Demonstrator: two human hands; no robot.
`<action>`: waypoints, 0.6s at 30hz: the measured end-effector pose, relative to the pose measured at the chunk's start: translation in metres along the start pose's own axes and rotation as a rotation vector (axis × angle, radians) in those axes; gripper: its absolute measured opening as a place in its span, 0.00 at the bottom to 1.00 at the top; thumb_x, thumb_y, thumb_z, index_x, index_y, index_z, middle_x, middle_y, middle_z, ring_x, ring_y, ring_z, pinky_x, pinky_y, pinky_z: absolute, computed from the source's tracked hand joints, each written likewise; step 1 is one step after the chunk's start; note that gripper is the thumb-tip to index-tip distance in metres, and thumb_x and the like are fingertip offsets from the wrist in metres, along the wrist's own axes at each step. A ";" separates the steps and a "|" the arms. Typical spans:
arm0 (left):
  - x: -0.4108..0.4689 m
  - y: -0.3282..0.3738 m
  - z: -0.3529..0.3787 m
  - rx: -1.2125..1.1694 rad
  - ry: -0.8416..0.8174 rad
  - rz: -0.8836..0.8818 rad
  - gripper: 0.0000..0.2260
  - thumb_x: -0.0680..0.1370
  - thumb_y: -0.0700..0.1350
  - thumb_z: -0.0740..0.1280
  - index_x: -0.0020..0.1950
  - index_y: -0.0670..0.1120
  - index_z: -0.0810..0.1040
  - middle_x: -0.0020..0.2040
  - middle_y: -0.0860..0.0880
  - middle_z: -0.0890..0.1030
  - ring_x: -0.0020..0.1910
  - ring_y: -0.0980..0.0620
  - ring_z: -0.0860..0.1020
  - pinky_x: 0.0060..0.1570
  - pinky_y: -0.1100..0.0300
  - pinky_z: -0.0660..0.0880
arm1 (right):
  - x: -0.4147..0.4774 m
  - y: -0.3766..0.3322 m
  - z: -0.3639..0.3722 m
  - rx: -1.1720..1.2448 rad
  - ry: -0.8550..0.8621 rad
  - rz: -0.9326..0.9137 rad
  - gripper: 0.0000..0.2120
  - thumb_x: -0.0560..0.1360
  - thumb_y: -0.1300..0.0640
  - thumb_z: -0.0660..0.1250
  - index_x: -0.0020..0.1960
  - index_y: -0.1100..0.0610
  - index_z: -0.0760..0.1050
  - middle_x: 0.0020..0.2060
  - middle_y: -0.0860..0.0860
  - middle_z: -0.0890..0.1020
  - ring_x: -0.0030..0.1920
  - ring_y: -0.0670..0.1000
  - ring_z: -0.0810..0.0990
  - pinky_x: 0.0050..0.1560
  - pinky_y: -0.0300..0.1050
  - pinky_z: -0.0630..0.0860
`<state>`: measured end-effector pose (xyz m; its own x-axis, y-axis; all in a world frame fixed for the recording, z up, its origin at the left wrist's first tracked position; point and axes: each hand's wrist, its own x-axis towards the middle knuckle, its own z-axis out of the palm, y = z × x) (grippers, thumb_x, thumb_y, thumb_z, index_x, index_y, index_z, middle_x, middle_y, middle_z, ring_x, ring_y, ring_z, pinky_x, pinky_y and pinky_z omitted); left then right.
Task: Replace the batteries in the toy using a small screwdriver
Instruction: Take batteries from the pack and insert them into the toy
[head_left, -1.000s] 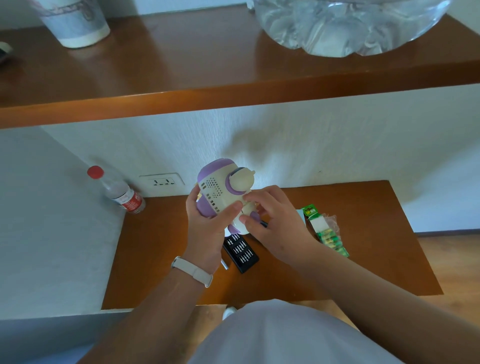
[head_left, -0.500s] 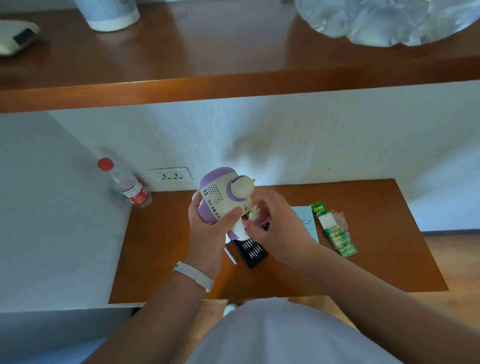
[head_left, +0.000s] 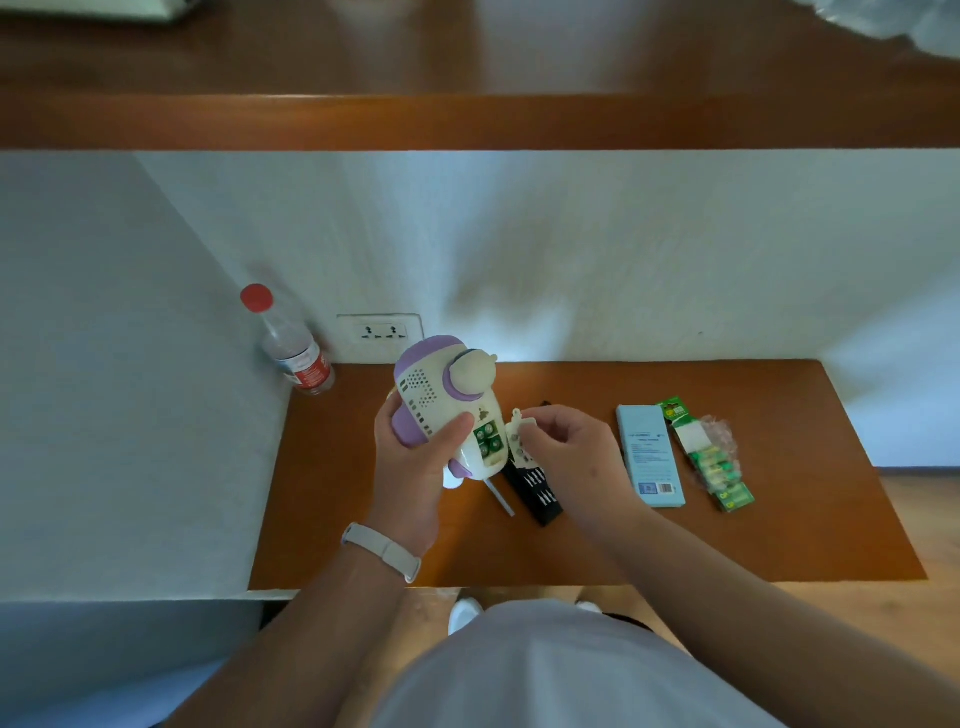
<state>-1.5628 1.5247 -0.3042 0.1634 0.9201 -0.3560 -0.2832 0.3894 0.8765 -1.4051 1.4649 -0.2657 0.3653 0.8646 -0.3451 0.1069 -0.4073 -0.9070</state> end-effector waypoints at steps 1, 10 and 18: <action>0.002 0.001 -0.007 0.004 0.001 -0.001 0.36 0.67 0.39 0.80 0.72 0.51 0.69 0.63 0.45 0.80 0.63 0.44 0.79 0.52 0.48 0.82 | 0.002 0.002 0.004 -0.007 0.000 0.006 0.06 0.80 0.52 0.67 0.51 0.46 0.82 0.44 0.43 0.84 0.47 0.45 0.82 0.42 0.36 0.75; 0.009 -0.009 -0.089 0.033 0.100 -0.032 0.38 0.68 0.49 0.82 0.75 0.54 0.68 0.67 0.45 0.79 0.64 0.38 0.79 0.57 0.35 0.79 | 0.057 0.026 0.032 -0.237 -0.101 0.076 0.09 0.81 0.50 0.64 0.56 0.47 0.81 0.47 0.41 0.83 0.48 0.43 0.80 0.42 0.35 0.72; 0.001 -0.027 -0.123 0.020 0.158 -0.050 0.39 0.71 0.52 0.80 0.77 0.54 0.66 0.69 0.39 0.75 0.65 0.29 0.76 0.58 0.28 0.75 | 0.142 0.062 0.065 -0.631 -0.284 -0.023 0.14 0.82 0.51 0.61 0.56 0.58 0.81 0.47 0.51 0.84 0.45 0.48 0.80 0.43 0.39 0.74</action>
<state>-1.6714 1.5200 -0.3685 0.0259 0.8956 -0.4441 -0.2593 0.4350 0.8623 -1.4069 1.5813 -0.3870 0.1096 0.8837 -0.4549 0.6604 -0.4068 -0.6311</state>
